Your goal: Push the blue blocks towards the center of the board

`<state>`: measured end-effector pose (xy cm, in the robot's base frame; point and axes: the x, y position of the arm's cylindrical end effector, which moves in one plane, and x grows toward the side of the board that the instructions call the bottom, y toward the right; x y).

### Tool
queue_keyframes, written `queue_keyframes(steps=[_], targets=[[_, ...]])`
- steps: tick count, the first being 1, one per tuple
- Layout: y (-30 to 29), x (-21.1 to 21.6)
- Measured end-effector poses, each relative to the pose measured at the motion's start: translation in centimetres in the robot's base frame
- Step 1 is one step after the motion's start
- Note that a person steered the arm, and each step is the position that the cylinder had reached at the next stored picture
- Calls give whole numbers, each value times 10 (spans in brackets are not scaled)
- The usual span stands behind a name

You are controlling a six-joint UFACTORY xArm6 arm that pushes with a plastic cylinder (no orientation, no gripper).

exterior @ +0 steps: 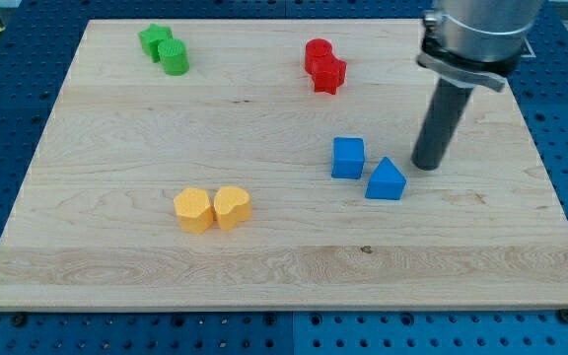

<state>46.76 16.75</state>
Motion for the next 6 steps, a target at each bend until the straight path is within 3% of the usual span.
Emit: queue_keyframes(steps=[2,3,4,6], targets=[[-17,60],[-25,38],[-72,19],[-74,-4]])
